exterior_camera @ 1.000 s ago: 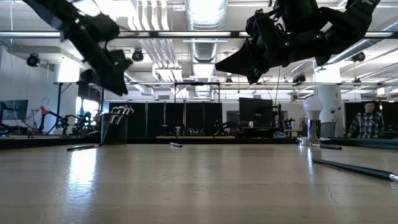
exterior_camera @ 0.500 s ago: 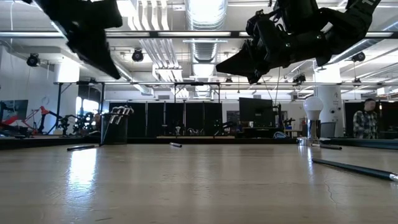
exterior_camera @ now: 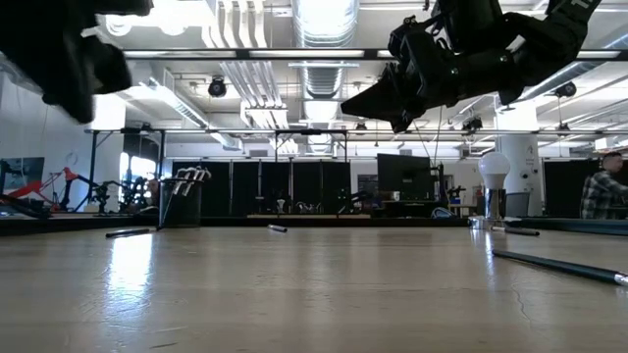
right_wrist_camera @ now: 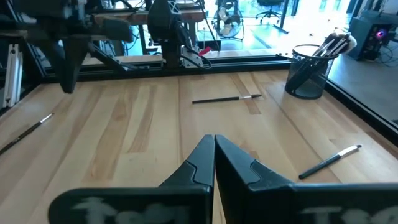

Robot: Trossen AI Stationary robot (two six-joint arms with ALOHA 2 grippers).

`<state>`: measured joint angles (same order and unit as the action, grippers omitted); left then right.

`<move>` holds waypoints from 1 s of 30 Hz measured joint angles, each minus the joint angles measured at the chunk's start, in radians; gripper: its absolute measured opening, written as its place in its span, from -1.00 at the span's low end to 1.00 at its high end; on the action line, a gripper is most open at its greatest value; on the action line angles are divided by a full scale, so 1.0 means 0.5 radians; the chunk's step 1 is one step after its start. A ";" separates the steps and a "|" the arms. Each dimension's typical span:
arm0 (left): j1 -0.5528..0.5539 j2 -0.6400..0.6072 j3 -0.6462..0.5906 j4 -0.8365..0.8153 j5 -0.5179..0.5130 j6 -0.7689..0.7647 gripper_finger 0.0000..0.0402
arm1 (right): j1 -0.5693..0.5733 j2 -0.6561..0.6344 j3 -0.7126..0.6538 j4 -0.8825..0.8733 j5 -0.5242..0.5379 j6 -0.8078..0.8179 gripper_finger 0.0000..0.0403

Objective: Put items in baskets/containers
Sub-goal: Put the liner brush into the pen holder

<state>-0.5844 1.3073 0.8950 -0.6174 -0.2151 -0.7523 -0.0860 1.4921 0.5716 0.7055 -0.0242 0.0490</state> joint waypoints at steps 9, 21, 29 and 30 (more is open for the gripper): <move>-0.249 0.387 0.277 -0.357 0.146 -0.237 -0.77 | 0.002 0.000 -0.002 -0.029 0.000 -0.011 -0.96; -0.498 0.687 0.361 -0.351 0.348 -0.394 -0.41 | 0.002 -0.001 -0.002 -0.031 0.000 -0.046 -0.96; -0.620 0.821 0.361 -0.216 0.410 -0.428 -0.41 | 0.001 -0.001 -0.002 -0.039 0.000 -0.053 -0.96; -0.625 0.835 0.361 -0.213 0.412 -0.428 -0.41 | 0.001 -0.001 -0.002 -0.040 0.000 -0.053 -0.96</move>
<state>-0.8971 1.7247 1.0756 -0.7238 -0.0093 -0.9665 -0.0856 1.4918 0.5709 0.6853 -0.0243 0.0223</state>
